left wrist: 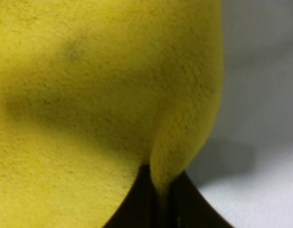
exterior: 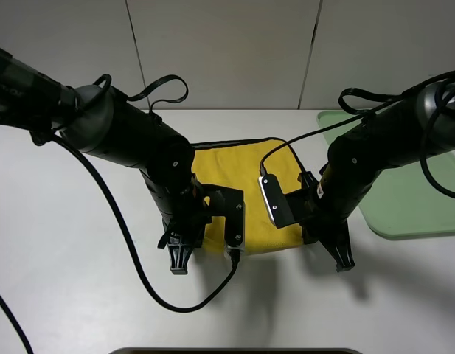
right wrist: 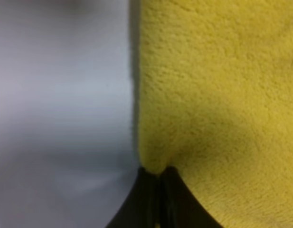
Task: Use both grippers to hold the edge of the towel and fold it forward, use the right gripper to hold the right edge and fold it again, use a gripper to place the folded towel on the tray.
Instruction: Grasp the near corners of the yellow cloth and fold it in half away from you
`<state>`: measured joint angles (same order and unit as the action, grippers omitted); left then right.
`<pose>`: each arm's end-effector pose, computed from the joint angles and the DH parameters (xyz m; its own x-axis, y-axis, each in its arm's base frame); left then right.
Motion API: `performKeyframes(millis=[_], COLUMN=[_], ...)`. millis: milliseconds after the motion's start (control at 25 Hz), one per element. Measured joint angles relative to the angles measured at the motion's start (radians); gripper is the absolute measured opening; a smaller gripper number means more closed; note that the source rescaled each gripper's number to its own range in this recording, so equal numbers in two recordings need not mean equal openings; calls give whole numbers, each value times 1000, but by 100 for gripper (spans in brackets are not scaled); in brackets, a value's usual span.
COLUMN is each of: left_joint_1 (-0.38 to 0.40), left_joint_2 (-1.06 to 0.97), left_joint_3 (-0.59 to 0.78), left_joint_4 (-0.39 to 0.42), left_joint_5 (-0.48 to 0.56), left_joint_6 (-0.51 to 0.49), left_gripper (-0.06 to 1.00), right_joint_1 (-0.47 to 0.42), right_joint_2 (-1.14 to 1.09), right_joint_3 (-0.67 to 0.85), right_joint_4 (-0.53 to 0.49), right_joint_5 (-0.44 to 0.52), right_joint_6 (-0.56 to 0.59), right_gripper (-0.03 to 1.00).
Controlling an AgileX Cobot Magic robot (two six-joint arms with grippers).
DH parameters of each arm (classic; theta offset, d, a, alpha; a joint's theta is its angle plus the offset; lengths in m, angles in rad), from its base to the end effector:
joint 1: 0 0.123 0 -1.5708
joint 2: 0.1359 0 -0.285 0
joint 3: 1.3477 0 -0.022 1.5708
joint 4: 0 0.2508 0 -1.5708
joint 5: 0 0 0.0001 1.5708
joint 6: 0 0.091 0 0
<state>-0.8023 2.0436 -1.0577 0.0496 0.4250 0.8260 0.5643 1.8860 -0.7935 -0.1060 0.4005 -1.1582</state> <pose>0.2505 -0.2565 0.0860 0.1134 0.9833 -0.1426 0.9762 -0.0835 0.2002 0.2489 0.1531 0.0898 0.2445 -0.9696 -0.0128 -0.9560 -0.2388 -0.1707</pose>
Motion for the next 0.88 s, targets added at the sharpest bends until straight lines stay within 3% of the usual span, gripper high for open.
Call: performKeyframes(millis=[520,880], left_joint_1=[0,0], left_joint_2=[-20,-113], left_joint_3=[6,13], left_joint_4=[13,13], left_joint_5=[-7,4], left_joint_6=[0,0], left_gripper=[0,0], right_joint_1=[0,0], right_joint_2=[-84,-200], right_joint_3=[3,4], right_joint_4=[2,2], right_joint_5=[55,148], right_joint_6=[96,128], right_gripper=[0,0])
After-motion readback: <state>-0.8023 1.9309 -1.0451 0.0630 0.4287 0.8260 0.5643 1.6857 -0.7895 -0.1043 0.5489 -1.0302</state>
